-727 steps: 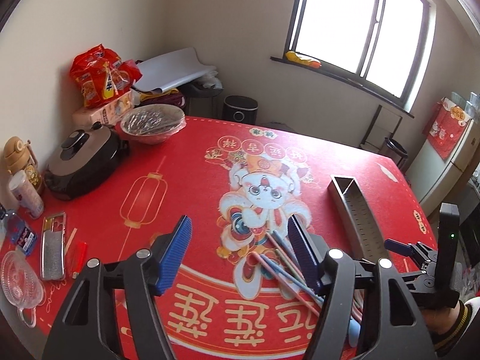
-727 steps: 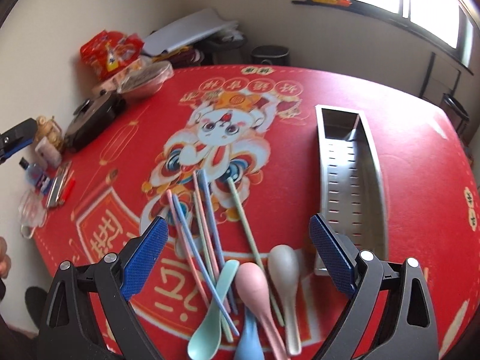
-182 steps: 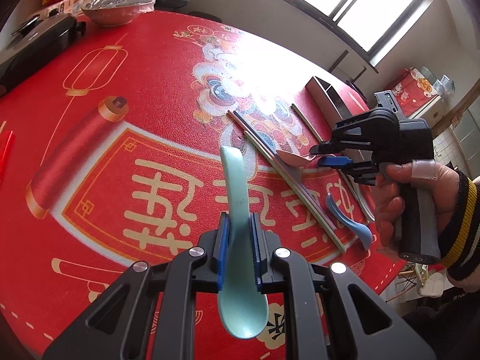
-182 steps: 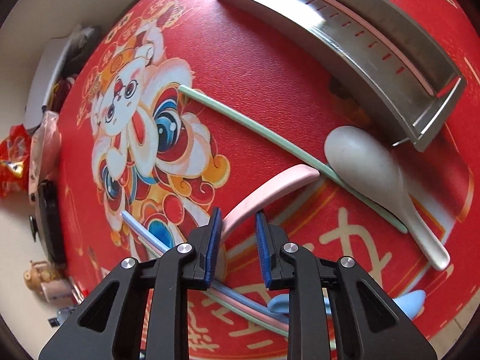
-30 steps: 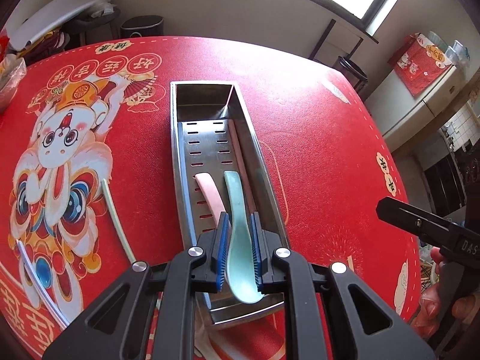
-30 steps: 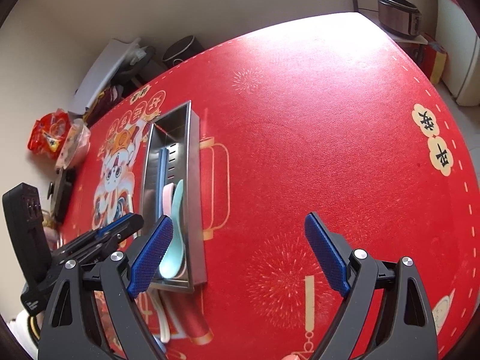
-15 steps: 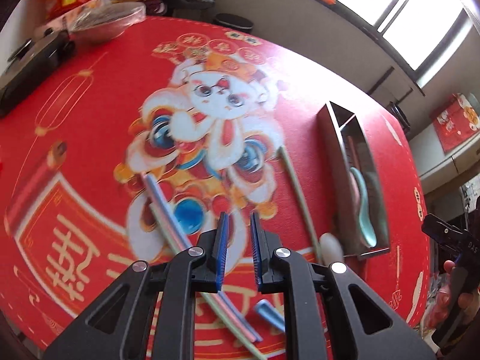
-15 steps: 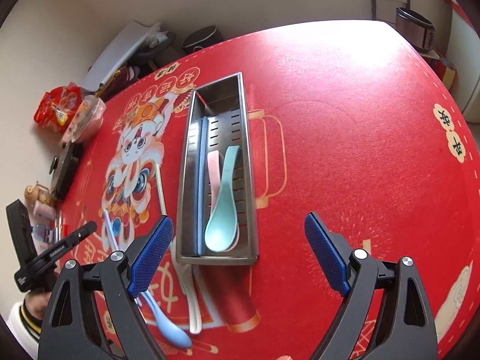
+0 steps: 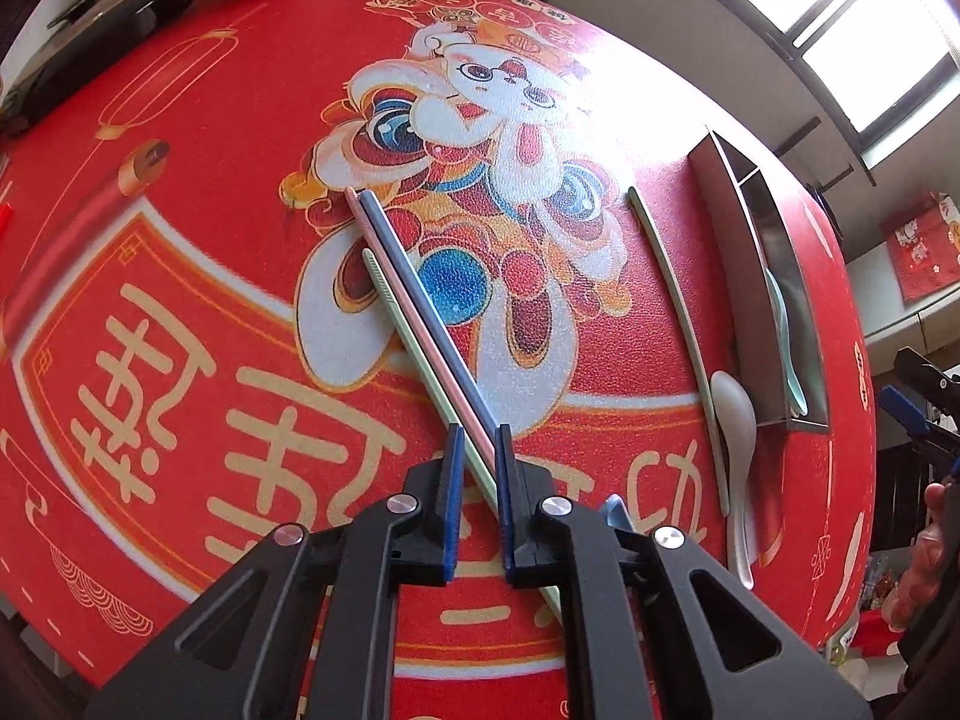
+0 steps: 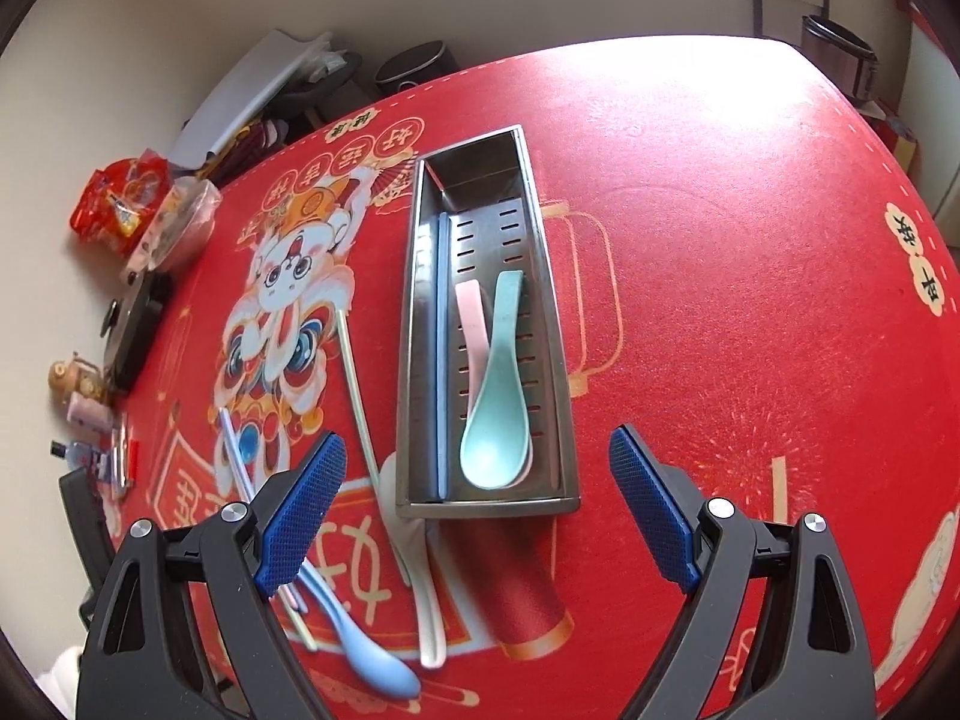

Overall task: Organize utensils
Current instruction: 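Move the left gripper to the green chopstick while the right moves to the blue spoon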

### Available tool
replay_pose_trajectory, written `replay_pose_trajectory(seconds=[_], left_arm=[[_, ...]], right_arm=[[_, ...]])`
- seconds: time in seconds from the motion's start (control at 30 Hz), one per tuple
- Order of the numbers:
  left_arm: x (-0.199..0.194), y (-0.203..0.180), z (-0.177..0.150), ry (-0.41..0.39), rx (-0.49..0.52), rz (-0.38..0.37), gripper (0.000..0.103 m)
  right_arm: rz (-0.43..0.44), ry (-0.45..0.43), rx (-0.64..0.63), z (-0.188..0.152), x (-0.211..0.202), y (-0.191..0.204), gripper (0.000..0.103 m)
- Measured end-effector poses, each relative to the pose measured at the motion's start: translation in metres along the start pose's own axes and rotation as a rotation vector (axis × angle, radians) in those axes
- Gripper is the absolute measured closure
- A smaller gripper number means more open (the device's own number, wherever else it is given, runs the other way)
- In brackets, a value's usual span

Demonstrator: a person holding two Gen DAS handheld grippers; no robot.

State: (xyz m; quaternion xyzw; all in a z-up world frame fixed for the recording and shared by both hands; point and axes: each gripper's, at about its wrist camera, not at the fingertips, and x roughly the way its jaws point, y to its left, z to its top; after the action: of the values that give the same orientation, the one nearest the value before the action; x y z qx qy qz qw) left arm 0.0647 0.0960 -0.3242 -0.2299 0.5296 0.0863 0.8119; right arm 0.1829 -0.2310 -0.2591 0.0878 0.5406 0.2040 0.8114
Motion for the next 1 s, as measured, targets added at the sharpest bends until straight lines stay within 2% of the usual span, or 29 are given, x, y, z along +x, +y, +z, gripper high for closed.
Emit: replay_pose_trajectory(seconds=[0.37,0.8,1.0], left_arm=[[0.012,0.002,0.000,0.057,-0.007,0.018,0.096],[0.017,0.013,0.026,0.008,-0.021,0.065,0.096],[0.017,0.005,0.017,0.052,-0.023,0.065,0.094]], right_arm=[[0.005,-0.010,0.035,-0.002,-0.002,-0.008,0.017],[0.002,-0.008,0.042,-0.001,-0.002,-0.012,0.017],[0.020,-0.008,0.019,-0.001,-0.003,-0.005,0.017]])
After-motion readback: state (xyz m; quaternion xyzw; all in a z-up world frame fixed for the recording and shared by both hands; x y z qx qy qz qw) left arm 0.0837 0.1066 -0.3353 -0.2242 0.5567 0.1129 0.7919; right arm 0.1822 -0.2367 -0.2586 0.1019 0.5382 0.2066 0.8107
